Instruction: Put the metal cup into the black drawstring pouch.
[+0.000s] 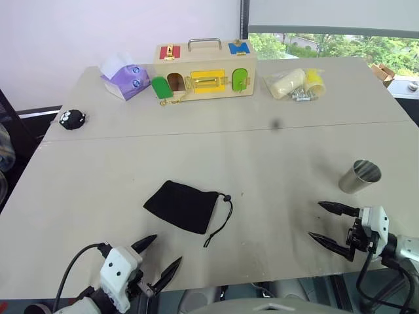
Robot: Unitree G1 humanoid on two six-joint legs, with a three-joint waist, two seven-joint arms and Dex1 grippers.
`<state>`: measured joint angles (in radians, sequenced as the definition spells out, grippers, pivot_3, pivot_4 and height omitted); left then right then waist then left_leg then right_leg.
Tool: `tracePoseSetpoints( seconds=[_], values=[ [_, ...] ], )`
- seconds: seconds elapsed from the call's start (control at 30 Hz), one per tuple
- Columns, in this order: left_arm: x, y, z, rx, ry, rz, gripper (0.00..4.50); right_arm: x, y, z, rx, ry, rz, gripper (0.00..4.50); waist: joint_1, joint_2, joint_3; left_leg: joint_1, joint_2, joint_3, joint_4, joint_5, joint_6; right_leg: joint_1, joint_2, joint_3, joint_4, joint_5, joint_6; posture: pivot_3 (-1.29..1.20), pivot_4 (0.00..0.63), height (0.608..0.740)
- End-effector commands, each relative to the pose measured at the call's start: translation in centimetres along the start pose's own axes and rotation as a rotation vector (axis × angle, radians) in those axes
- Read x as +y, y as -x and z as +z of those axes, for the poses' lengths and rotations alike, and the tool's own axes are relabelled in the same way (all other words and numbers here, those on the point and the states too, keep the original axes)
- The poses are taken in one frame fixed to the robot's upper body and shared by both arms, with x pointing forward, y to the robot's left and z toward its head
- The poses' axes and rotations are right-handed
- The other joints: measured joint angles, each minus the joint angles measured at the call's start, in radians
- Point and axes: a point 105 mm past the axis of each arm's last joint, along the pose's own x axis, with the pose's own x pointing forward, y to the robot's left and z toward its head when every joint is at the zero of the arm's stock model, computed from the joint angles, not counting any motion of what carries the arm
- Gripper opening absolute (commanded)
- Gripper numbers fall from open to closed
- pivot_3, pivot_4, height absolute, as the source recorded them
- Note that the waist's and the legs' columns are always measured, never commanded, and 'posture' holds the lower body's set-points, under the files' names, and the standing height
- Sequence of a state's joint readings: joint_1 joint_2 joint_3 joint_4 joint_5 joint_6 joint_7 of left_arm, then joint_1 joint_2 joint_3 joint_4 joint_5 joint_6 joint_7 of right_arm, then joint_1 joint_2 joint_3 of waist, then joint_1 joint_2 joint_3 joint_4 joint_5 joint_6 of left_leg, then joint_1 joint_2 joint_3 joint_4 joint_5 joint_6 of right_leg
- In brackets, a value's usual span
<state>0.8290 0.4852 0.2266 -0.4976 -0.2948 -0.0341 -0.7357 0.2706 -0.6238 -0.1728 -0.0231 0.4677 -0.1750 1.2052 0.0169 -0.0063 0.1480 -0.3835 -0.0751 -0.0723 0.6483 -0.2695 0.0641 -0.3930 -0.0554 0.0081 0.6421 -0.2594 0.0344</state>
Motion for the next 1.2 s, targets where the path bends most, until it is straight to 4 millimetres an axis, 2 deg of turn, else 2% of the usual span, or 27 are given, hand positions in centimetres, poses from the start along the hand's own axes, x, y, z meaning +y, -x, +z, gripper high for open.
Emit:
tracePoseSetpoints(
  seconds=[0.03,0.47,0.73,0.97,1.1,1.13,1.2],
  values=[
    [-0.8,-0.2,0.1,-0.004,0.015,-0.029,4.50,-0.1,0.6,0.8,-0.013,0.044,-0.021,4.48,0.000,0.000,0.000,0.000,0.000,0.000,0.000,0.000,0.000,0.000,0.000,0.000,0.000,0.000,0.000,0.00,0.150,0.740],
    [-1.1,-0.5,-0.5,-0.040,0.042,-0.057,4.50,0.3,0.5,0.7,-0.036,0.031,-0.062,4.48,0.002,0.000,0.000,0.000,0.000,0.000,0.000,0.000,0.000,0.000,0.000,0.000,0.000,0.000,0.000,0.00,0.150,0.740],
    [-2.3,-1.6,2.7,-0.120,0.068,-0.125,4.50,0.3,0.4,0.7,-0.046,0.028,-0.071,4.48,0.002,-0.001,0.000,0.000,0.000,0.000,0.002,0.000,0.000,0.001,0.000,0.000,0.000,0.000,0.001,0.00,0.150,0.740],
    [-2.1,-4.9,3.9,-0.135,0.074,-0.153,4.50,0.2,0.1,0.6,-0.058,0.030,-0.073,4.48,0.002,-0.001,0.000,0.000,0.000,0.000,0.002,0.000,0.000,0.001,0.000,-0.001,0.001,0.002,0.003,0.00,0.150,0.740],
    [0.1,-7.3,4.2,-0.128,0.022,-0.049,4.50,0.1,-0.2,0.8,-0.066,0.034,-0.076,4.48,0.003,0.000,0.000,0.000,0.000,0.000,0.002,0.000,0.000,0.001,0.000,-0.001,0.001,0.003,0.004,0.00,0.150,0.740],
    [1.2,-8.1,4.2,-0.124,-0.009,0.019,4.50,0.1,-0.3,0.8,-0.068,0.034,-0.076,4.48,0.004,0.000,0.000,0.000,0.000,0.000,0.003,0.000,0.000,0.001,0.001,-0.001,0.002,0.003,0.004,0.00,0.150,0.740],
    [4.8,-9.2,4.8,-0.139,-0.008,0.216,4.50,0.2,-0.4,0.8,-0.071,0.035,-0.074,4.48,0.004,0.000,-0.001,0.001,0.000,0.000,0.003,0.000,0.000,0.001,0.001,-0.001,0.003,0.003,0.005,0.00,0.150,0.740]
  ],
)
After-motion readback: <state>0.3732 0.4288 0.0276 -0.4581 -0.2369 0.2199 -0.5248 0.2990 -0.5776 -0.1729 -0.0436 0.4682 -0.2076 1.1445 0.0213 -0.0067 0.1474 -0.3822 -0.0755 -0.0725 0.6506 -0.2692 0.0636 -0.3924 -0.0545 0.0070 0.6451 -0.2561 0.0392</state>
